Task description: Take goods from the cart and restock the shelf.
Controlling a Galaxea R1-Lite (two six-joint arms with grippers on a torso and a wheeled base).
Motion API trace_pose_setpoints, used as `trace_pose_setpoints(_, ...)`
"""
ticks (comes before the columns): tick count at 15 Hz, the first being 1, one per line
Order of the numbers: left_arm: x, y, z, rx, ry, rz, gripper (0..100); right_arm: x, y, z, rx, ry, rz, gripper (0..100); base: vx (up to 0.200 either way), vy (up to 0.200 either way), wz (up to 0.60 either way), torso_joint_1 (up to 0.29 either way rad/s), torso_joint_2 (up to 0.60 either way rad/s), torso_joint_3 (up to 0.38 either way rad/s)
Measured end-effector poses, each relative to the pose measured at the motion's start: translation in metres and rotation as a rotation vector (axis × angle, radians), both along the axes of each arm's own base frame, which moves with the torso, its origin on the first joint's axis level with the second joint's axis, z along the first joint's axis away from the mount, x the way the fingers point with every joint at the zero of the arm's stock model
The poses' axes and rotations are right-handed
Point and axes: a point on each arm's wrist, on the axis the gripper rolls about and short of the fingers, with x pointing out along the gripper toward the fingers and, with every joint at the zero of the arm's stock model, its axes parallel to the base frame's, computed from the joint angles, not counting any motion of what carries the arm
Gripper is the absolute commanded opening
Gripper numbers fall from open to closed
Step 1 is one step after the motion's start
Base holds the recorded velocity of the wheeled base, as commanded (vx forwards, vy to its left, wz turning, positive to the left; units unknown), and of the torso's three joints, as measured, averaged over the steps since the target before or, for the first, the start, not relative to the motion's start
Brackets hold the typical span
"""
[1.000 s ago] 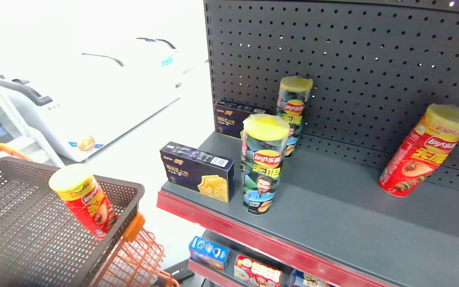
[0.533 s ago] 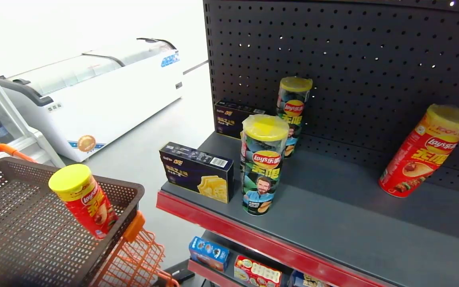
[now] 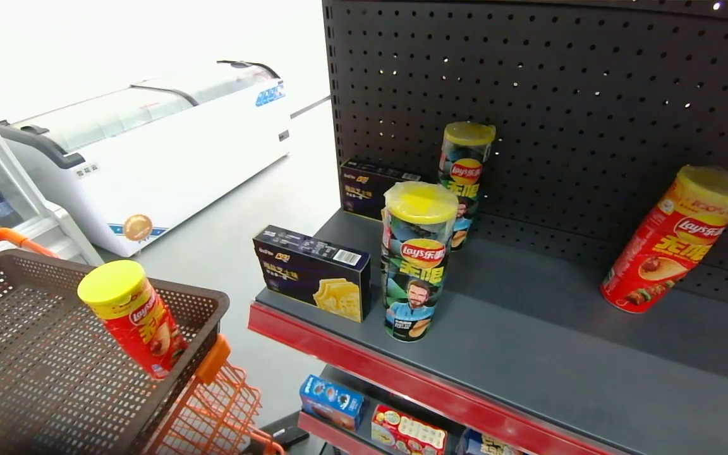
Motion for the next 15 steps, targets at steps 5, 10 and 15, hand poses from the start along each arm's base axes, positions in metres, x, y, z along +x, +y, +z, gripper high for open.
trace_pose_setpoints(5, 0.027, 0.001, 0.031, -0.035, 0.164, 0.046, 100, 0.0, 0.0, 0.0, -0.001, 0.0, -0.001, 100, 0.0, 0.0, 0.0, 0.0, 0.0, 0.0)
trace_pose_setpoints(10, 0.064, 0.003, 0.041, -0.105, 0.283, 0.103, 100, 0.0, 0.0, 0.0, 0.0, 0.0, -0.001, 100, 0.0, 0.0, 0.0, 0.0, 0.0, 0.0)
trace_pose_setpoints(15, 0.122, 0.018, 0.047, -0.03, 0.331, 0.14, 100, 0.0, 0.0, 0.0, 0.0, 0.0, -0.001, 100, 0.0, 0.0, 0.0, 0.0, 0.0, 0.0)
